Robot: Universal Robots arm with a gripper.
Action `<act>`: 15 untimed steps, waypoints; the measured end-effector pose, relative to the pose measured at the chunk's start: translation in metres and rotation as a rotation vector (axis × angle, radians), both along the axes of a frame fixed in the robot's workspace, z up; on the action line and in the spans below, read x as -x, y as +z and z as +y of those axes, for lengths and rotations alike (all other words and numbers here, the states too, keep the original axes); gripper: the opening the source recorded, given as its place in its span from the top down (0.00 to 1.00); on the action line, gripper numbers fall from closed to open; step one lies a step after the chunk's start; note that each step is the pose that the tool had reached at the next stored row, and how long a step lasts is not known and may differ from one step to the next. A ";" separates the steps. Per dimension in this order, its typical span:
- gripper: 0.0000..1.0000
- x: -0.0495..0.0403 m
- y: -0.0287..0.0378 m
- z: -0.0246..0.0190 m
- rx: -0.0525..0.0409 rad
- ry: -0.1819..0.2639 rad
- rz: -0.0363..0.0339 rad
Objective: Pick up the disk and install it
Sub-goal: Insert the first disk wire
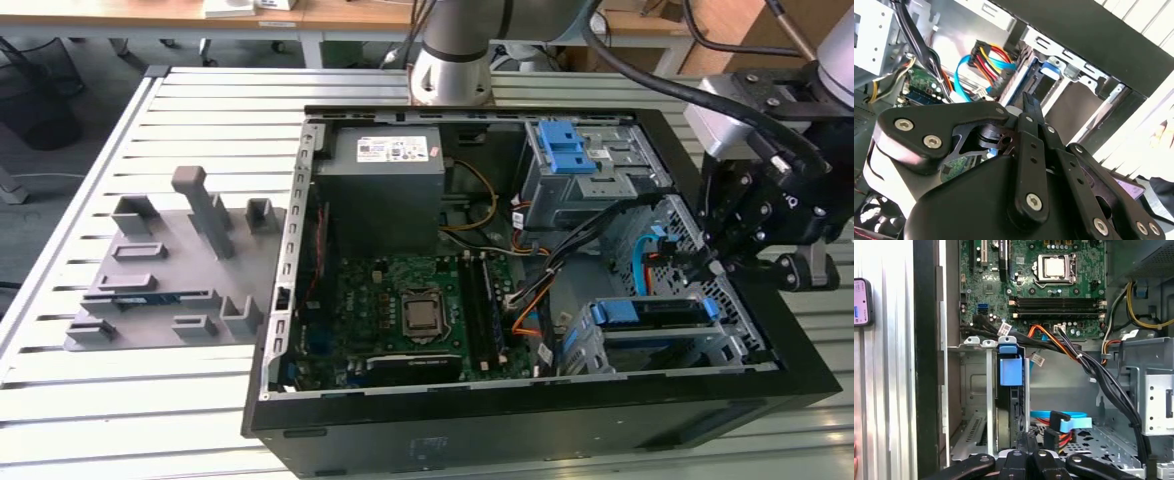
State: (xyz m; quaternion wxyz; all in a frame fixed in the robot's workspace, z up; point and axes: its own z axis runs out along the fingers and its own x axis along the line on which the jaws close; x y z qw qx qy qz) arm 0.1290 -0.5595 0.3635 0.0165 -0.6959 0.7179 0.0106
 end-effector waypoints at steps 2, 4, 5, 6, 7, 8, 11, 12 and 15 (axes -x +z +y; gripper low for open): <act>0.89 -0.0004 0.0005 0.0037 0.0004 -0.001 -0.0017; 0.89 -0.0010 0.0010 0.0071 0.0009 -0.001 -0.0030; 0.89 -0.0013 0.0012 0.0085 0.0008 -0.002 -0.0035; 0.89 -0.0016 0.0014 0.0099 0.0011 -0.002 -0.0038; 0.89 -0.0018 0.0016 0.0116 0.0012 -0.003 -0.0041; 0.89 -0.0019 0.0018 0.0135 0.0018 -0.003 -0.0045; 0.89 -0.0020 0.0026 0.0178 0.0035 -0.003 -0.0049; 0.89 -0.0019 0.0026 0.0187 0.0035 -0.003 -0.0049; 0.89 -0.0020 0.0025 0.0194 0.0045 -0.003 -0.0049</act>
